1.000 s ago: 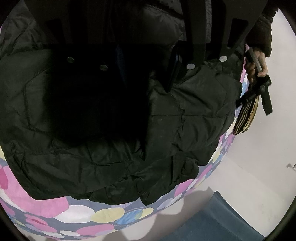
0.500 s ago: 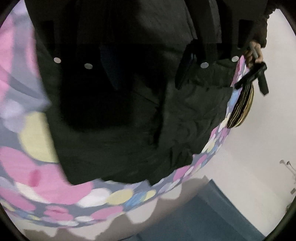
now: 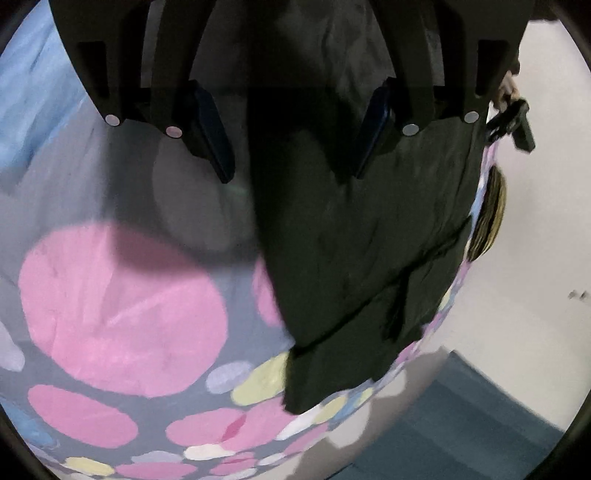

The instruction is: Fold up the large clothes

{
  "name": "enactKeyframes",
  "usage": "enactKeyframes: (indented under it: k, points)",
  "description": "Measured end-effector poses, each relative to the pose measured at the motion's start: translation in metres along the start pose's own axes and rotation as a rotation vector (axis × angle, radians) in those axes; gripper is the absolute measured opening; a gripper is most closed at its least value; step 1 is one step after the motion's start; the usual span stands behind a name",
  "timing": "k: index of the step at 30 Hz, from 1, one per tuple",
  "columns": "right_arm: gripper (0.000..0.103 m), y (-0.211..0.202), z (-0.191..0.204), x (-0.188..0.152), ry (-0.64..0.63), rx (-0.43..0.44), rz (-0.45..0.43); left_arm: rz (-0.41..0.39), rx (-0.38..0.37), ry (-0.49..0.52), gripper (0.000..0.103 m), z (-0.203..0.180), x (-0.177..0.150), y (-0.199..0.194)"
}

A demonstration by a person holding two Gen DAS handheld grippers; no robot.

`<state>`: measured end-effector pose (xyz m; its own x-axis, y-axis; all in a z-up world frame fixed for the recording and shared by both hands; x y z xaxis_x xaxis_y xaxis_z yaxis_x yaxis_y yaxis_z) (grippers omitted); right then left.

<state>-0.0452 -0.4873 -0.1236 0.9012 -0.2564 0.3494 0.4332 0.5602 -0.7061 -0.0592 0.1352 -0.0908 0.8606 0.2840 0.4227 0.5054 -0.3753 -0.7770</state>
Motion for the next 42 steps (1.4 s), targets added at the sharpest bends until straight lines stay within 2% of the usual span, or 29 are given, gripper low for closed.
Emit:
enactKeyframes:
  k: [2,4,8,9,12,13,16,19,24,28,30,35,39,42]
  points:
    - [0.069,-0.002,0.007,-0.011,-0.012,0.052,0.038,0.029,-0.043,-0.006,0.061,-0.006,-0.012,0.001]
    - [0.070,-0.002,0.014,-0.022,-0.029,0.095,0.077,0.024,-0.040,0.014,0.061,-0.012,-0.020,0.000]
    - [0.068,-0.002,0.026,-0.039,-0.081,0.113,0.121,0.052,-0.077,0.034,0.061,-0.022,-0.035,-0.002]
    - [0.065,-0.002,0.028,-0.041,-0.092,0.111,0.125,0.055,-0.086,0.029,0.061,-0.023,-0.039,-0.002]
    - [0.047,-0.001,0.029,-0.045,-0.109,0.091,0.135,0.050,-0.087,0.025,0.059,-0.027,-0.045,0.000]
    - [0.038,0.000,0.028,-0.046,-0.108,0.085,0.136,0.051,-0.074,0.032,0.054,-0.028,-0.046,0.000]
    - [0.025,0.003,0.027,-0.047,-0.107,0.082,0.140,0.062,-0.047,0.037,0.030,-0.029,-0.050,0.000]
    - [0.020,0.000,0.029,-0.051,-0.107,0.096,0.139,0.058,-0.052,0.005,0.019,-0.028,-0.052,-0.001]
    - [0.015,-0.014,0.034,-0.054,-0.082,0.188,0.122,0.013,-0.102,0.005,0.014,-0.038,-0.049,-0.018]
    - [0.015,-0.030,0.046,-0.052,-0.044,0.299,0.102,-0.024,-0.200,-0.040,0.013,-0.042,-0.044,-0.043]
    - [0.015,-0.042,0.055,-0.045,-0.036,0.365,0.080,-0.047,-0.283,-0.092,0.013,-0.044,-0.033,-0.058]
    - [0.014,-0.051,0.076,-0.010,0.008,0.483,0.018,-0.086,-0.369,-0.173,0.013,-0.049,0.009,-0.071]
    - [0.014,-0.041,0.069,0.042,0.078,0.531,-0.046,-0.122,-0.372,-0.225,0.013,-0.044,0.055,-0.059]
    - [0.014,-0.023,0.055,0.073,0.144,0.546,-0.064,-0.127,-0.380,-0.294,0.013,-0.031,0.091,-0.033]
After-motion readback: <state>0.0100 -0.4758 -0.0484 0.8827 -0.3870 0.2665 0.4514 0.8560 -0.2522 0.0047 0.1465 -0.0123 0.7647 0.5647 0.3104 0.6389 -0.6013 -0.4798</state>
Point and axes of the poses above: each gripper's, at about its wrist camera, not at the fingertips, and y roughly the way its jaws point, z to its left, x to its top, the point moved 4 cm from there along y, roughly the way its jaws point, and after that the axes turned 3 degrees about x, right-handed, at the moved point
